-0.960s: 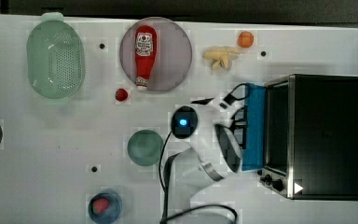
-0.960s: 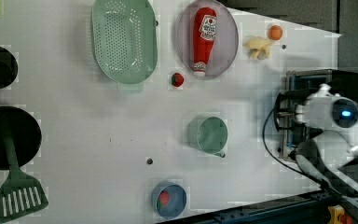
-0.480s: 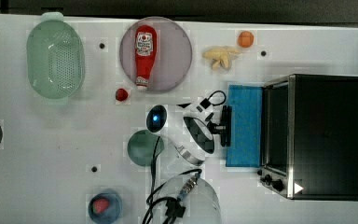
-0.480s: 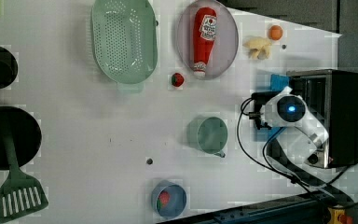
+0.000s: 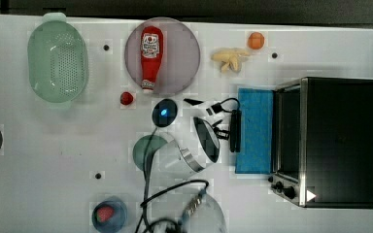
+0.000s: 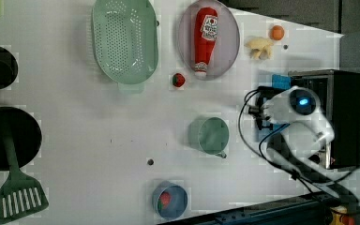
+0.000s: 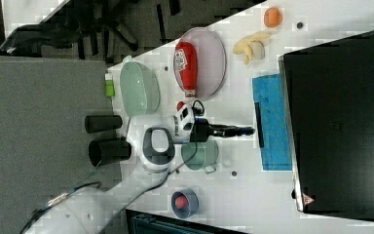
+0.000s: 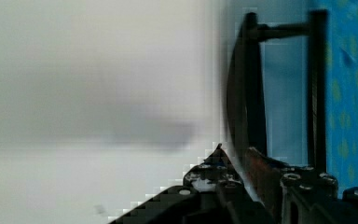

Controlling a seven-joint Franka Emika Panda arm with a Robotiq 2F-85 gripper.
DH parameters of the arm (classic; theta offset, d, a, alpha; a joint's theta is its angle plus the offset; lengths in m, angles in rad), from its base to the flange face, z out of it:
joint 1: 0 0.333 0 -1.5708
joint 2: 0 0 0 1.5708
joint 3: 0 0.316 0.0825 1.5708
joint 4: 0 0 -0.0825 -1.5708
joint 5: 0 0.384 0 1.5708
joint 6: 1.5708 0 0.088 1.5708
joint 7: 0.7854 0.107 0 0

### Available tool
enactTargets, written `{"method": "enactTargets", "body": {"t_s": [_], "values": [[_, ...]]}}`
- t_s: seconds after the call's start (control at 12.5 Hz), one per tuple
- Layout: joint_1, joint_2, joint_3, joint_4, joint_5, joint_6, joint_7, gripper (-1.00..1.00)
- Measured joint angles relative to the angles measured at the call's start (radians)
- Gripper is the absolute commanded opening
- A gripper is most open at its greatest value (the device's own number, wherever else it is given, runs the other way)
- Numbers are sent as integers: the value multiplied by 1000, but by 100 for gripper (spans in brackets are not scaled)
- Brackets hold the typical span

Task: Flap open oven.

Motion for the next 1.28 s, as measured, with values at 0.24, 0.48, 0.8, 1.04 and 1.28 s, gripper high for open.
{"method": "enactTargets", "body": {"t_s": [0.24,0.48,0.8,1.04,1.28], "values": [[-2,-201,-5,25,342,-34,15,-65],[-8,-404,-21,139,511,-210,19,-65],[-13,-582,-22,363,548,-615,23,-65],[-14,-611,-30,486,548,-770,40,-65],[-21,-606,-31,492,550,-790,47,-65]]}}
